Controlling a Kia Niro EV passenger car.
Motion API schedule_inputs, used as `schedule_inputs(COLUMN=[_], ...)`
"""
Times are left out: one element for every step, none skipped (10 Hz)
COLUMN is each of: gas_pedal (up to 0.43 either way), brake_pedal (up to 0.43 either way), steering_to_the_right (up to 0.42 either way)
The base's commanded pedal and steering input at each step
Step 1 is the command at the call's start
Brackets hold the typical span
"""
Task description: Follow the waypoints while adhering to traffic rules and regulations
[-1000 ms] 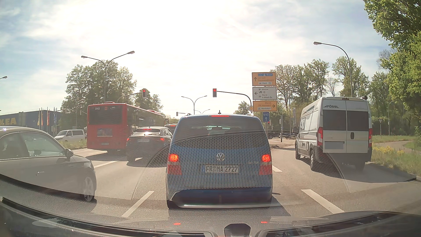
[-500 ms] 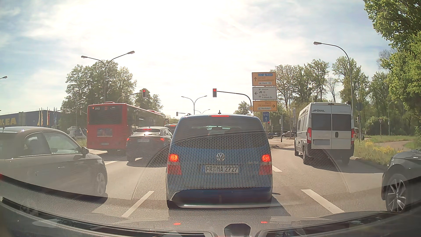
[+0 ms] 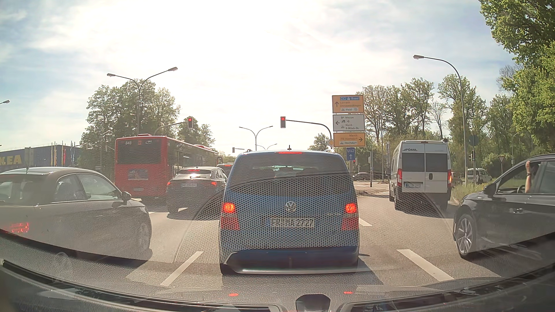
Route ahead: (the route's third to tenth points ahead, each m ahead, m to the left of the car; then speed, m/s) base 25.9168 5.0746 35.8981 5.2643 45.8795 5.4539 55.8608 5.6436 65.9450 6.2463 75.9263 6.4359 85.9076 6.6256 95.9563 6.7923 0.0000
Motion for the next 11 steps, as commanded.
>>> schedule_inputs(gas_pedal=[0.000,0.000,0.000,0.000,0.000,0.000,0.000,0.000,0.000,0.000,0.000], brake_pedal=[0.232,0.232,0.226,0.232,0.232,0.232,0.232,0.232,0.232,0.232,0.232], steering_to_the_right=[0.004,0.004,0.004,0.004,0.004,0.005,0.004,0.004,0.004,0.004,0.004])
